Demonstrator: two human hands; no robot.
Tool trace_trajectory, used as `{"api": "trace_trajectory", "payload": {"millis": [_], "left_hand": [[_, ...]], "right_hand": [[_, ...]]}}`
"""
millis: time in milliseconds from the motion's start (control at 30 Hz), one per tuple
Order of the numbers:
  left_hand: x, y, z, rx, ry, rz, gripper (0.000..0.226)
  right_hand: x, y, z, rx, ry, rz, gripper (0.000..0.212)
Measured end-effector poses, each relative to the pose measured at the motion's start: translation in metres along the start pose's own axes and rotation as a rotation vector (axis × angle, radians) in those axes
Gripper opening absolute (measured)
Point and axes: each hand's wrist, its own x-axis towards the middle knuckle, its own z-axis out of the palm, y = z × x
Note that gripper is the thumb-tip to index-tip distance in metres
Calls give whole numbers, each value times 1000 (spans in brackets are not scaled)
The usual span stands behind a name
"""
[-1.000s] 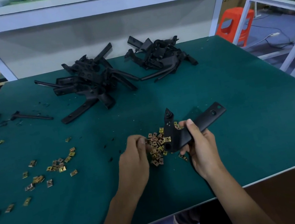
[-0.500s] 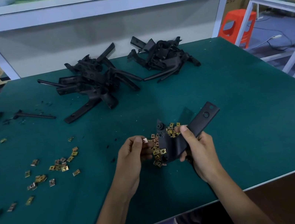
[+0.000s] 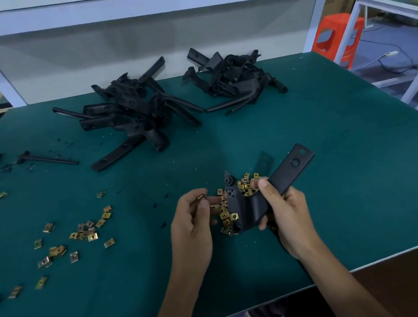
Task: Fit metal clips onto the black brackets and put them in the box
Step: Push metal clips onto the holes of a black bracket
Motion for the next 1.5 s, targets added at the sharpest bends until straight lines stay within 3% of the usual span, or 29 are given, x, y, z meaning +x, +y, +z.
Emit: {"api": "trace_trajectory", "payload": {"millis": [300,500,633,867,1200,1500], "left_hand": [[-5,3,-2,145,-24,157,17],[-4,0,-2,90,-45,96,12],[-3,-1,-2,23,-51,60,21],[-1,1,-2,-39,-107,-12,27],[2,-1,-5,-195,-214,-93,23],[2,0,-8,-202,-217,-131,28]], "right_hand": [[-2,0,0,-2,-4,-19,51],[-2,1,-1,-22,-19,-32,48],[-2,2,-1,-51,-28,-41,62],[-3,2,0,-121,-43,-37,67],[-4,1,-1,-158,-58,-29,45],[-4,0,0,-200,-102,-37,43]]}}
